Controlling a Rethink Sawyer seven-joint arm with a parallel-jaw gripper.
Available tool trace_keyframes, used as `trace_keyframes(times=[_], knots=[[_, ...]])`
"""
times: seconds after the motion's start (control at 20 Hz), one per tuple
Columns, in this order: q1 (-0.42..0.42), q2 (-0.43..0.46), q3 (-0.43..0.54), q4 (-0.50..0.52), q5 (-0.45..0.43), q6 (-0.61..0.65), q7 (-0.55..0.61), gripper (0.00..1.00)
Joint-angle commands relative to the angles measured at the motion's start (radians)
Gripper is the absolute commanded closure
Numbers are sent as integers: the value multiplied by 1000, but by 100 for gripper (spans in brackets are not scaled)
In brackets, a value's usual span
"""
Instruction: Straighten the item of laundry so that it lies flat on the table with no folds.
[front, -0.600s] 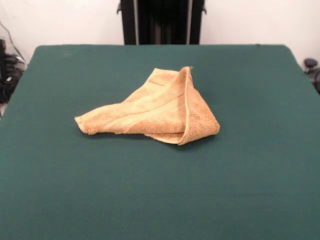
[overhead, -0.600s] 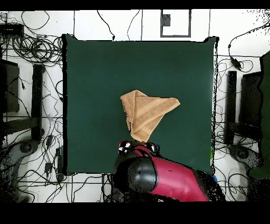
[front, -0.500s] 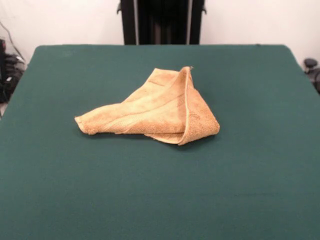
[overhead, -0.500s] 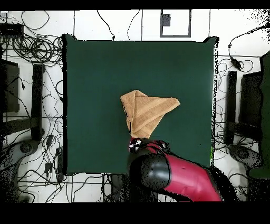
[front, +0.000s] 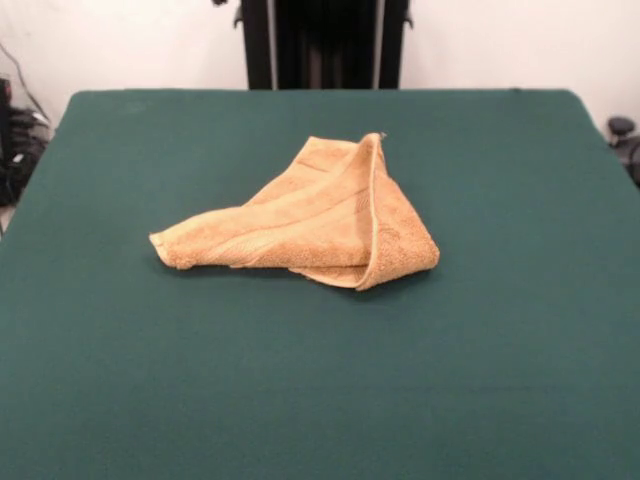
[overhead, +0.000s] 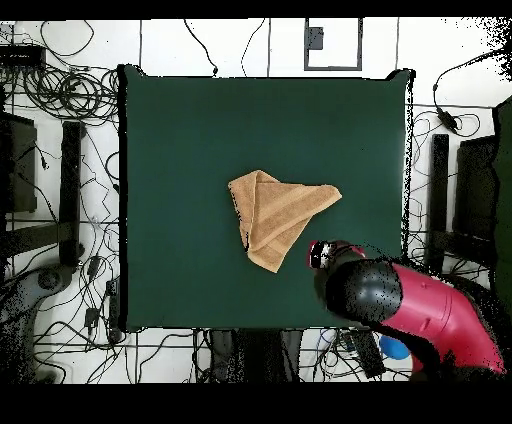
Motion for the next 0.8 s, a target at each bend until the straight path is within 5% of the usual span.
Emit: trace_keyframes(times=[0.05,0.8], knots=[[12,209,211,-155,-63,117,-195,0],[40,399,229,-241,-247,-164,-64,0]])
